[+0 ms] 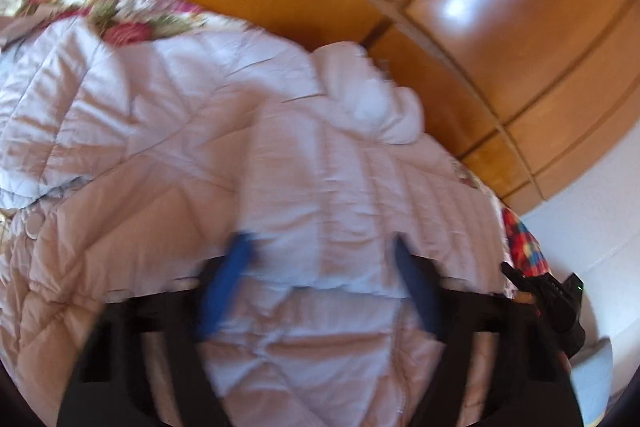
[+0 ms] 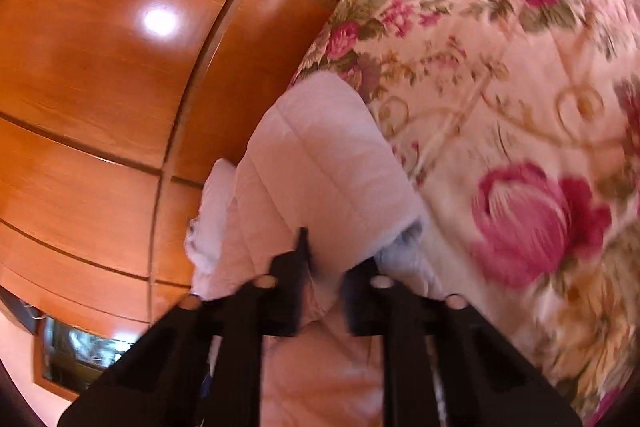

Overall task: Fold small clothes
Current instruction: 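Lay the sleeve flat on the jacket and open the right gripper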

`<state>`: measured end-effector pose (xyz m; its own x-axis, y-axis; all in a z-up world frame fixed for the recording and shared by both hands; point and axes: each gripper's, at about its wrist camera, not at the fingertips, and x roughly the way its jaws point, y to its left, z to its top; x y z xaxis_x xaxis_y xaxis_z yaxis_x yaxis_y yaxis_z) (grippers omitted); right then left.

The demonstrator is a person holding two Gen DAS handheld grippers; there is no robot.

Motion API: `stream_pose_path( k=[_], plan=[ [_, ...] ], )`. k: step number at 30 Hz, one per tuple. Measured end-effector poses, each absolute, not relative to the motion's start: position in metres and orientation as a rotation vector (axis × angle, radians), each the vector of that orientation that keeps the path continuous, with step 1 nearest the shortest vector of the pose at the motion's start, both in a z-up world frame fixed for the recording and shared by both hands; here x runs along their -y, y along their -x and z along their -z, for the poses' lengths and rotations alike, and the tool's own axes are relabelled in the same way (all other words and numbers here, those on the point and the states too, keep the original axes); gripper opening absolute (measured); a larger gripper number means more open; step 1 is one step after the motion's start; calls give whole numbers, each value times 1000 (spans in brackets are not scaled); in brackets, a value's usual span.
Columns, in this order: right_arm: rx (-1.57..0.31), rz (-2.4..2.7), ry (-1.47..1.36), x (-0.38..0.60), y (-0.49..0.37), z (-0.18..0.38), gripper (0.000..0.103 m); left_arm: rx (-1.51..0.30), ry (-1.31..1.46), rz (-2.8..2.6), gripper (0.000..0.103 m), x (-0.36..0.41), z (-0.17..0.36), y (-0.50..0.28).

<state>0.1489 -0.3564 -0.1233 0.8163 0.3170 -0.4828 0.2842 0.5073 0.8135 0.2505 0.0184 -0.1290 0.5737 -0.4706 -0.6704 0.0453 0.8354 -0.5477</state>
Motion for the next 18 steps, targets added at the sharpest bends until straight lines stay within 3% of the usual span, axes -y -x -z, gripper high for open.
stream_pose_path(
  k=[1, 2, 4, 6, 10, 15, 16, 17, 18],
  plan=[
    [-624, -18, -1046, 357, -151, 119, 7, -936, 514, 298, 25, -23, 133, -255],
    [-597, -19, -1030, 354, -151, 113, 7, -944, 514, 294, 15, -24, 133, -258],
    [-558, -8, -959, 352, -151, 103, 7, -932, 527, 314, 4, -28, 129, -263],
    [-563, 6, -929, 348, -152, 106, 7, -869, 486, 318, 0, -29, 117, -262],
    [-639, 3, -919, 339, -158, 133, 7, -881, 424, 299, 0, -24, 125, -266],
    [-600, 8, -871, 334, -156, 140, 7, -875, 514, 315, 1, -32, 145, -262],
    [-598, 10, -863, 332, -156, 141, 7, -873, 566, 331, 11, -36, 147, -262],
    [-596, 10, -858, 332, -155, 141, 7, -868, 621, 358, 34, -41, 148, -261],
    [-595, 11, -854, 331, -155, 142, 7, -855, 656, 380, 48, -43, 148, -261]
  ],
)
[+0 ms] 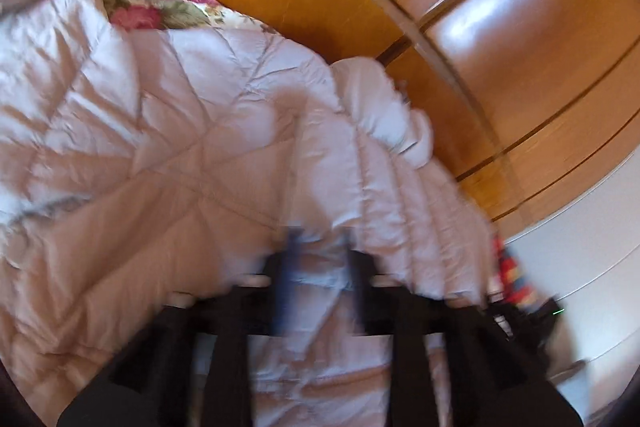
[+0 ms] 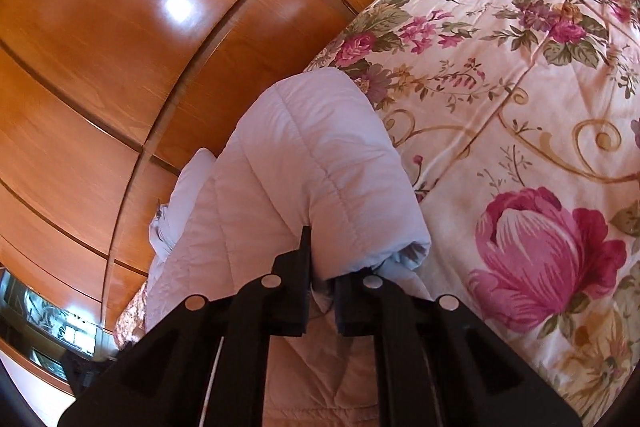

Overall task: Fold small clothes
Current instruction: 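Lay the sleeve flat on the jacket and open the right gripper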

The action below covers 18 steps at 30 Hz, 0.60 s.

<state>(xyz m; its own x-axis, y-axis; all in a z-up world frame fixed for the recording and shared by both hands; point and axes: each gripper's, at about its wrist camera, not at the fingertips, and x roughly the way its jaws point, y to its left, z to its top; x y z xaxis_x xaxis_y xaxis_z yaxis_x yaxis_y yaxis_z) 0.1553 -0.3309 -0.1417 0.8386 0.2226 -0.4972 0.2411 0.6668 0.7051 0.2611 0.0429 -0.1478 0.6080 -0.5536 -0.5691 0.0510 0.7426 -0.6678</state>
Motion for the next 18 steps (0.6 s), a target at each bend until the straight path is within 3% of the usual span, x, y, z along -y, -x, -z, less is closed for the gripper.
stream_pose_path(
  k=[1, 3, 4, 5, 6, 7, 8, 10, 14, 18],
  plan=[
    [-591, 11, -851, 330, -155, 142, 8, -841, 661, 379, 68, -43, 146, -260],
    [-584, 5, -848, 329, -154, 141, 9, -814, 630, 392, 69, -35, 138, -262],
    [-582, 6, -847, 329, -154, 141, 9, -824, 590, 384, 63, -29, 136, -263],
    [-580, 6, -848, 329, -154, 141, 10, -847, 533, 369, 41, -20, 135, -268],
    [-577, 4, -848, 329, -153, 141, 10, -884, 484, 348, 29, -14, 137, -273],
    [-574, 2, -849, 329, -152, 141, 10, -915, 462, 335, 9, -11, 139, -277],
    [-571, -1, -851, 329, -151, 141, 10, -920, 464, 341, 3, -11, 139, -277],
    [-567, -8, -846, 328, -150, 141, 12, -871, 420, 335, 1, -13, 127, -272],
    [-575, -12, -756, 314, -151, 136, 27, -868, 419, 272, 1, -27, 130, -270],
    [-610, 38, -671, 303, -158, 134, 28, -921, 408, 244, 1, -32, 157, -278]
  ],
)
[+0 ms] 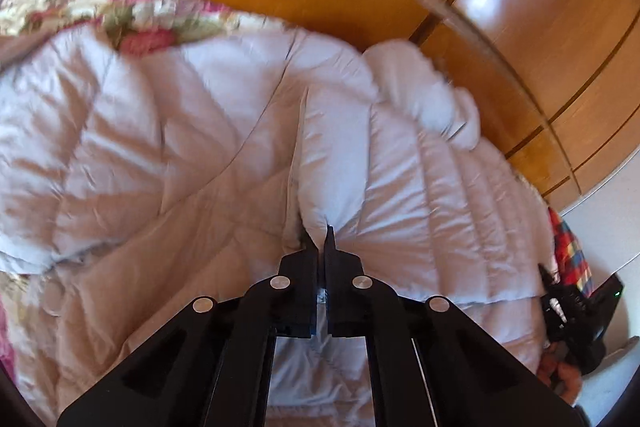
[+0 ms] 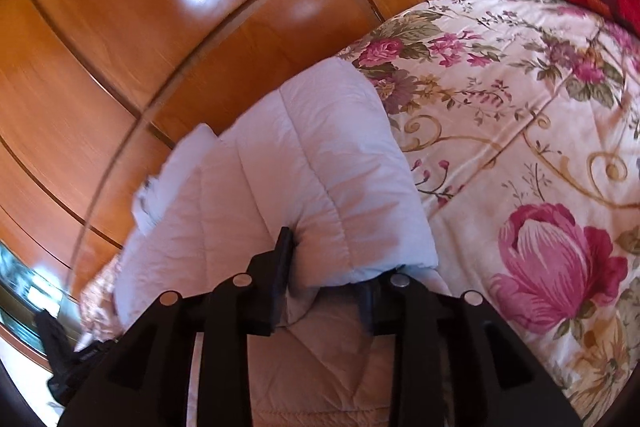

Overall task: Fold small clothes
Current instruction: 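Lay the sleeve flat on the jacket and open the right gripper, then grasp the other jacket sleeve with the left gripper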

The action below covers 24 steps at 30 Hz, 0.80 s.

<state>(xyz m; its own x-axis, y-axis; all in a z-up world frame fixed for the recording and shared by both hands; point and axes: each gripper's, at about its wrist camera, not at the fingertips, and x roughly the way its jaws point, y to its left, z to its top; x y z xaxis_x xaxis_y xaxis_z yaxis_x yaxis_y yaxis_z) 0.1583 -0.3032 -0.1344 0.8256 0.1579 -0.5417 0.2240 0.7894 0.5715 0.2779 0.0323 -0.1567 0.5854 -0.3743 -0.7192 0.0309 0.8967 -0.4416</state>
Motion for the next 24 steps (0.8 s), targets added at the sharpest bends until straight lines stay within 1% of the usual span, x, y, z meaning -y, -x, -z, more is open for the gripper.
stream_pose_path(
  k=[2, 6, 7, 9, 10, 11, 12, 14, 15, 16, 19, 21, 24],
  plan=[
    [-620, 50, -660, 302, -160, 135, 28, -900, 388, 239, 3, -31, 160, -278],
    [-619, 55, -655, 301, -158, 135, 28, -866, 351, 240, 3, -26, 158, -271],
    [-620, 52, -653, 300, -158, 135, 31, -864, 358, 245, 3, -28, 155, -268],
    [-625, 48, -641, 297, -155, 131, 39, -863, 372, 251, 6, -31, 149, -260],
    [-635, 48, -625, 294, -153, 127, 45, -856, 384, 254, 9, -37, 145, -254],
    [-646, 57, -606, 290, -150, 124, 50, -849, 391, 254, 16, -42, 140, -248],
    [-652, 73, -582, 286, -146, 120, 52, -841, 395, 251, 22, -47, 136, -242],
    [-651, 117, -529, 274, -133, 110, 61, -799, 405, 226, 58, -69, 127, -226],
    [-646, 124, -510, 268, -126, 106, 61, -779, 414, 217, 62, -76, 124, -221],
    [-640, 128, -490, 263, -120, 102, 61, -756, 435, 203, 64, -90, 121, -215],
    [-596, 114, -419, 244, -106, 93, 61, -729, 538, 151, 64, -135, 119, -205],
    [-582, 77, -380, 233, -105, 92, 61, -701, 649, 101, 64, -171, 122, -200],
    [-614, 46, -312, 216, -112, 98, 61, -660, 840, 25, 64, -224, 128, -196]
  ],
)
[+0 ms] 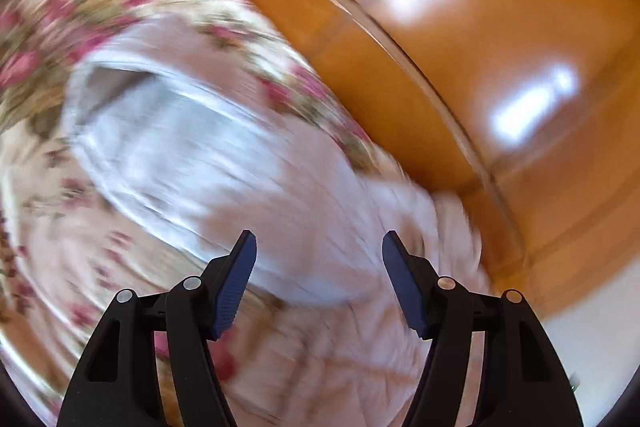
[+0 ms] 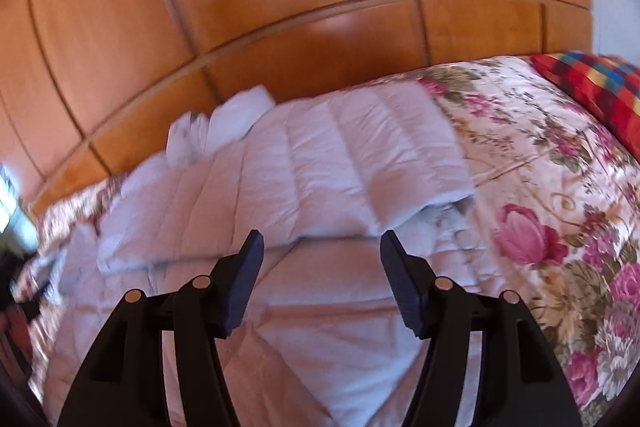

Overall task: Fold small clothes
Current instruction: 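Grasp the other jacket sleeve with the left gripper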

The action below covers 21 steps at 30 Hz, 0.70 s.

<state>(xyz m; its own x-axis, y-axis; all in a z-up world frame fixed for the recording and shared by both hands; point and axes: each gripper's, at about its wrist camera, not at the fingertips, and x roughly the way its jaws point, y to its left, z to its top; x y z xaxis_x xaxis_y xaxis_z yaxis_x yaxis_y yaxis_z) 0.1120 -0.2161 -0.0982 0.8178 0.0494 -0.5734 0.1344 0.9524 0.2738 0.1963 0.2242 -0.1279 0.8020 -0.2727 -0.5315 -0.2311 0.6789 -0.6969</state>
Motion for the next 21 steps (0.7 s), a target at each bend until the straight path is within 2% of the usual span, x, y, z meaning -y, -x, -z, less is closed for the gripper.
stream_pose_path(
  k=[5, 9, 12, 15, 17, 21],
  plan=[
    [-632, 38, -287, 210, -117, 109, 61, -587, 1123, -66, 64, -287, 141, -199],
    [-648, 37, -314, 217, -118, 118, 61, -572, 1168, -76, 64, -309, 145, -206],
    [-661, 38, -319, 217, -121, 121, 61, -552, 1219, -55, 54, -318, 150, -211],
    [-666, 41, -313, 216, -121, 123, 61, -539, 1244, -51, 31, -322, 153, -217],
    [-665, 40, -315, 215, -121, 123, 62, -563, 1224, -72, 7, -320, 153, -226],
    [-665, 35, -322, 215, -121, 124, 62, -537, 1175, -26, 5, -304, 139, -228]
  ],
)
